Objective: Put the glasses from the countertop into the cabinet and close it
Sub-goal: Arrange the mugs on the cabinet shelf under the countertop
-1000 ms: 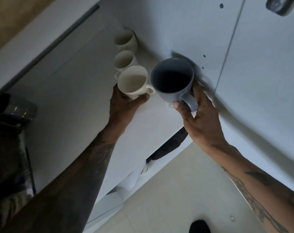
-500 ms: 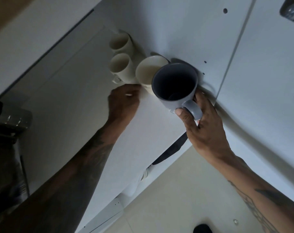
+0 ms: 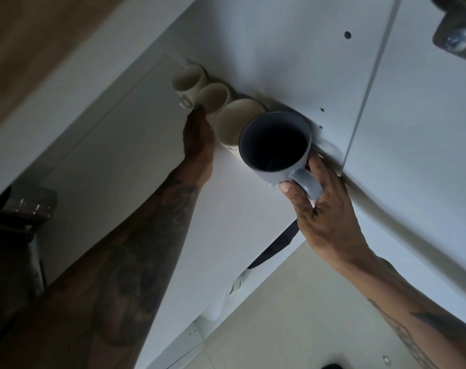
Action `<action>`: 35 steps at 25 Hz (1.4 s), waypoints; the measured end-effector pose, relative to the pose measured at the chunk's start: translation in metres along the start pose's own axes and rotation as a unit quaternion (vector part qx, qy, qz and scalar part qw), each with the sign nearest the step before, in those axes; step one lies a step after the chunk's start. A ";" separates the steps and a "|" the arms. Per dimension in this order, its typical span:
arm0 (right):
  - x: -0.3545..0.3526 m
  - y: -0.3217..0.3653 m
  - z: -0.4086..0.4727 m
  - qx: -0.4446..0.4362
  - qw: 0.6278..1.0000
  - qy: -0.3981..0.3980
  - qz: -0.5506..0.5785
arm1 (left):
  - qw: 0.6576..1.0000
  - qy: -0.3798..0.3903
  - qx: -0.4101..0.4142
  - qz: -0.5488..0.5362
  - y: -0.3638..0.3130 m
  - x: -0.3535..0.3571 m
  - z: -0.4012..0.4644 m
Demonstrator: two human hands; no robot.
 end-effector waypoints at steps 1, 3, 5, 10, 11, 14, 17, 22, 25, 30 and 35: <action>0.001 -0.001 0.001 0.004 1.000 0.002 -0.005 | 1.000 -0.010 0.005 0.006 -0.001 0.003 0.000; 0.002 -0.004 0.003 0.006 0.999 0.013 -0.035 | 0.995 -0.091 0.026 -0.002 -0.004 -0.004 -0.001; 0.002 -0.005 0.005 0.003 0.998 0.025 -0.065 | 0.988 -0.146 0.019 -0.041 -0.009 -0.017 0.005; 0.002 -0.001 0.006 -0.001 0.999 -0.014 -0.033 | 0.978 0.002 -0.022 -0.208 -0.016 -0.017 0.040; 0.003 0.001 0.006 -0.003 0.999 -0.026 -0.031 | 0.978 0.012 -0.019 -0.209 -0.018 -0.014 0.042; 0.007 0.001 0.007 0.005 0.998 -0.048 -0.047 | 0.982 0.017 -0.014 -0.190 -0.022 -0.010 0.035; 0.011 -0.002 0.010 0.026 0.996 -0.039 -0.073 | 0.981 0.020 -0.012 -0.191 -0.018 -0.012 0.022; 0.002 0.000 0.001 0.063 0.997 0.039 -0.025 | 0.989 -0.072 -0.003 -0.129 0.020 -0.034 -0.037; -0.005 0.022 -0.025 0.142 0.987 0.069 -0.017 | 0.995 -0.095 0.022 0.031 0.048 -0.047 -0.109; -0.019 0.115 -0.099 0.142 0.981 0.120 -0.045 | 0.970 -0.074 0.034 0.230 0.046 -0.055 -0.269; -0.028 0.256 -0.173 0.057 0.974 0.209 -0.060 | 0.948 -0.121 0.163 0.244 -0.038 -0.094 -0.428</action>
Point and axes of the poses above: each hand's wrist, its own z-axis towards the middle knuckle, its own x-axis out of the palm, y = z × x, the point moved 5 cm from there along z, towards the middle knuckle, and after that the axes turned 13 degrees about y, right-handed, at the moved point
